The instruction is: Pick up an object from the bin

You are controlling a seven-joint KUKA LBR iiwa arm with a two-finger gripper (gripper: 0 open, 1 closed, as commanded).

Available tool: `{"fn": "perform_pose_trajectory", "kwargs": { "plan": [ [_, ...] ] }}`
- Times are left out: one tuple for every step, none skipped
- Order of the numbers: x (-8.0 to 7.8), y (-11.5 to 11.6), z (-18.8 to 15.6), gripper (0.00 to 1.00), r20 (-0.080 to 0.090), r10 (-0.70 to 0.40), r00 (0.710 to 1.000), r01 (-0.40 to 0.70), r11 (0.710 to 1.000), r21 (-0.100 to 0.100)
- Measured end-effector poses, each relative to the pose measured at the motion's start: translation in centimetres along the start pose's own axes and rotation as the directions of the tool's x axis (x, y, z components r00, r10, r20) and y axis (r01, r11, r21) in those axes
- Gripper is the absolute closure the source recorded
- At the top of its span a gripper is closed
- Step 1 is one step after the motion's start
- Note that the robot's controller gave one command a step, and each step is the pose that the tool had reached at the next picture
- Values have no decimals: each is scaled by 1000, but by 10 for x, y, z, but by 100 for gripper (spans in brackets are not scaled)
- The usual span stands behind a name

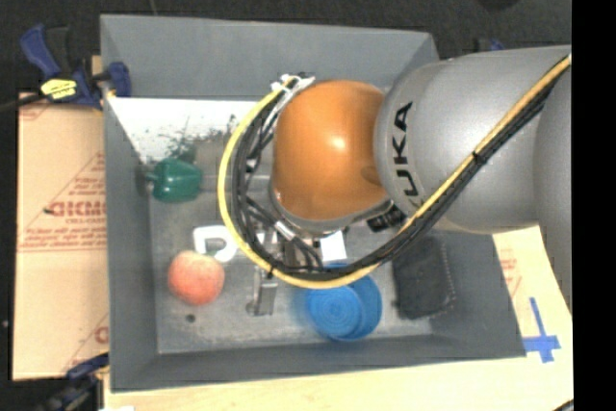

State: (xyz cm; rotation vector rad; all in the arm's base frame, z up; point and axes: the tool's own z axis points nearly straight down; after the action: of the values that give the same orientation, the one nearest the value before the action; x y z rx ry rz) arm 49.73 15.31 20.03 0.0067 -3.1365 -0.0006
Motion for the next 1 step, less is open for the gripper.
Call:
{"fn": "perform_pose_trajectory", "kwargs": {
  "plan": [
    [-2, -1, -3, 0, 7, 5, 1000, -5, 1000, -1]
  ]
}}
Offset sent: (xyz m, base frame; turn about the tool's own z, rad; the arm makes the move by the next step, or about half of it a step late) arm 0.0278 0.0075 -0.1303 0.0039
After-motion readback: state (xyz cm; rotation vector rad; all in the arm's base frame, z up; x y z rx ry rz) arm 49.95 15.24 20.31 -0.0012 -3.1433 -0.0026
